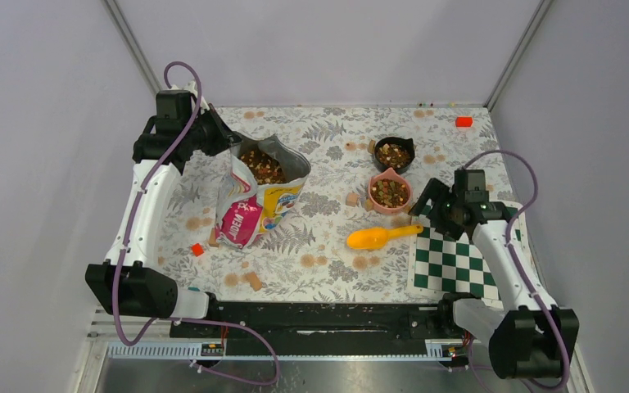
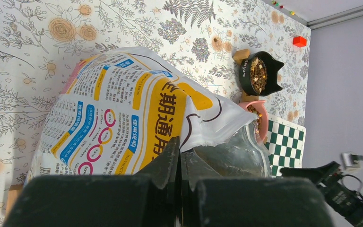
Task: Serve the pet food
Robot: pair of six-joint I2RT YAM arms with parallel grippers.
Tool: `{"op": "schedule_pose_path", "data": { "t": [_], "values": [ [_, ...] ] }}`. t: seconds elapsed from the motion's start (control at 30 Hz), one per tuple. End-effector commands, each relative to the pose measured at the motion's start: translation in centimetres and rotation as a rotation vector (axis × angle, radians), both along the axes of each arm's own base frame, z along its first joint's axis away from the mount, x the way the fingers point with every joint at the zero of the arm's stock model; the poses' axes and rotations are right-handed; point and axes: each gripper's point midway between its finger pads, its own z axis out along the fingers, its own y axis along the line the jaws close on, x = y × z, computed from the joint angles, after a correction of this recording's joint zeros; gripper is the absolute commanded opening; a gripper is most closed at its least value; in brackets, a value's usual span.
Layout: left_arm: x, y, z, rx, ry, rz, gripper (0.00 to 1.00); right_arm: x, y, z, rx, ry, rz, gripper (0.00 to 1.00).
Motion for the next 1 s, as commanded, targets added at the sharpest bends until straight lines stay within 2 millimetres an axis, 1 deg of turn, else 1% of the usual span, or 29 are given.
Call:
{"op": "schedule_pose_path", "data": {
  "t": [0.0, 0.03, 0.1, 0.17, 0.23, 0.33, 0.47, 0.53, 0.6, 0.63, 0.73, 0.83, 0.87, 0.9, 0.97],
  "values": [
    [0.7, -0.3, 7.2, -0.044, -0.245, -0.018, 0.0, 1.9, -2.1, 5.6, -0.143, -0.172, -0.003, 0.99],
    [0.6, -0.3, 7.3, -0.042, -0.249, -0.02, 0.0, 2.6, -1.5, 7.1, -0.134, -0.228, 0.031, 0.99],
    [0.5, -0.4, 7.3, -0.04, -0.252, -0.029, 0.0, 4.0, 0.7, 10.0, -0.075, -0.338, 0.118, 0.98],
    [0.5, -0.5, 7.3, -0.039, -0.257, -0.04, 0.0, 5.3, 3.8, 12.9, 0.014, -0.455, 0.222, 0.96],
    [0.5, -0.6, 7.1, -0.04, -0.259, -0.046, 0.0, 6.2, 7.8, 15.6, 0.089, -0.551, 0.353, 0.95],
    [0.3, -0.9, 6.8, -0.051, -0.257, -0.056, 0.0, 6.9, 13.5, 18.4, 0.109, -0.645, 0.54, 0.95],
    [0.0, -1.1, 6.8, -0.05, -0.266, -0.078, 0.0, 8.0, 21.1, 20.7, 0.093, -0.704, 0.749, 0.94],
    [-0.2, -1.1, 6.9, -0.044, -0.272, -0.085, 0.0, 8.8, 24.4, 21.3, 0.076, -0.728, 0.809, 0.94],
    [-0.3, -1.0, 6.9, -0.034, -0.281, -0.086, 0.0, 10.5, 27.4, 20.4, 0.038, -0.73, 0.848, 0.94],
    [-0.5, -1.0, 7.0, -0.031, -0.284, -0.087, 0.0, 11.1, 28.9, 21.2, 0.041, -0.756, 0.868, 0.94],
    [-0.8, -0.9, 7.1, -0.02, -0.294, -0.093, 0.0, 12.1, 32.6, 20.5, 0.053, -0.757, 0.941, 0.92],
    [-1.1, -0.8, 7.1, -0.01, -0.304, -0.096, 0.0, 12.6, 35.2, 19.3, 0.043, -0.738, 0.995, 0.87],
    [-1.2, -0.8, 7.2, -0.007, -0.306, -0.097, 0.0, 12.4, 35.8, 18.7, 0.04, -0.708, 1.011, 0.83],
    [-1.3, -0.8, 7.3, -0.006, -0.31, -0.098, 0.0, 12.5, 36.3, 18.5, 0.034, -0.692, 1.016, 0.78],
    [-1.4, -0.8, 7.4, -0.001, -0.317, -0.101, 0.0, 12.9, 36.9, 17.6, 0.019, -0.669, 1.016, 0.69]
  ]
}}
